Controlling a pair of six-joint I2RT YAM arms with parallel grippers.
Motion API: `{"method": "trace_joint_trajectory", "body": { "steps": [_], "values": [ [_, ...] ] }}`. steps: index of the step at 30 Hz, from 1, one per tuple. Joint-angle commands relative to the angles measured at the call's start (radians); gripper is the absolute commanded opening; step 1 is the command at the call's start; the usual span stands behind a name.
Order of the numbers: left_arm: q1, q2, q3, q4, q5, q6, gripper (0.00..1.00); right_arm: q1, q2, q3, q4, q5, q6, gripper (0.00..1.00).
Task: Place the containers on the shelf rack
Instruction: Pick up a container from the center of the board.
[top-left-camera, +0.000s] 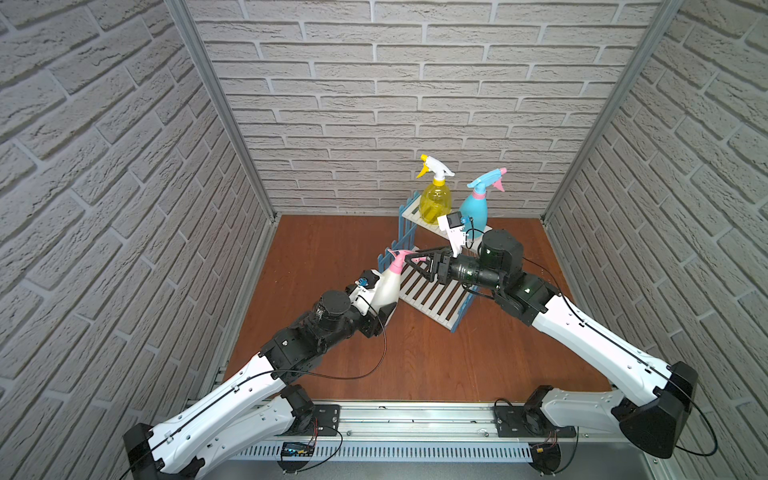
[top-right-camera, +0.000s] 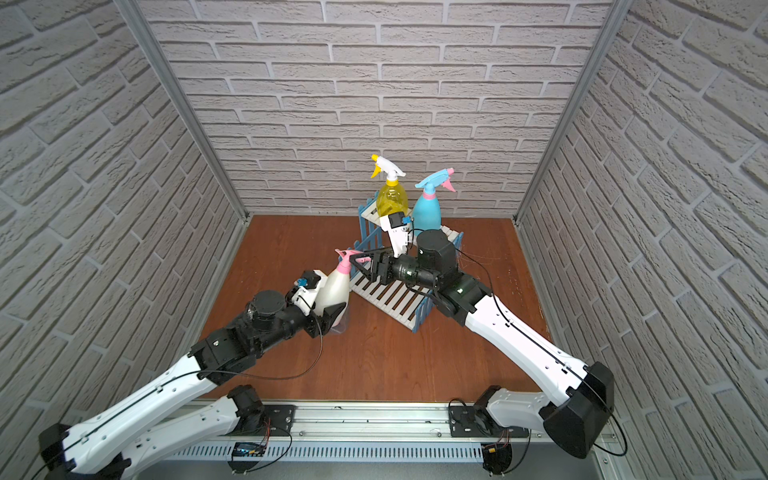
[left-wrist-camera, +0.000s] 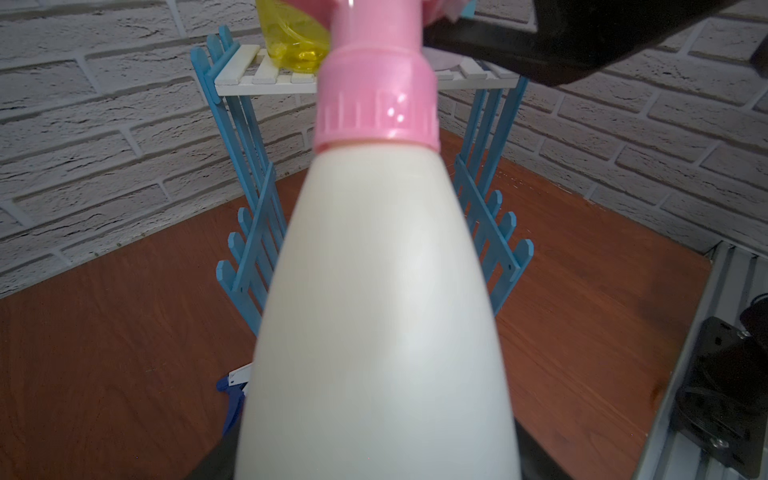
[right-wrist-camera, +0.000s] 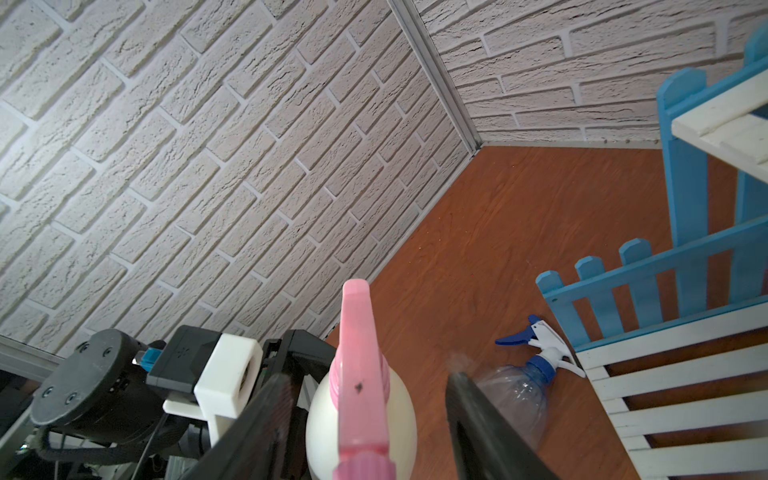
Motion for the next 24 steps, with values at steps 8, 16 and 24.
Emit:
{"method": "trace_joint_trajectory", "body": {
  "steps": [8, 16, 24],
  "values": [
    [-0.003, -0.012, -0.010, 0.069, 0.004, 0.003, 0.74, -0.006, 0.015, 0.003, 0.083, -0.057, 0.049, 0.54],
    [-0.003, -0.019, -0.014, 0.076, 0.011, -0.001, 0.74, -0.006, 0.019, -0.004, 0.092, -0.066, 0.052, 0.40],
    [-0.003, -0.014, -0.017, 0.075, 0.016, 0.002, 0.74, -0.006, 0.011, -0.019, 0.096, -0.049, 0.042, 0.17]
  ]
}}
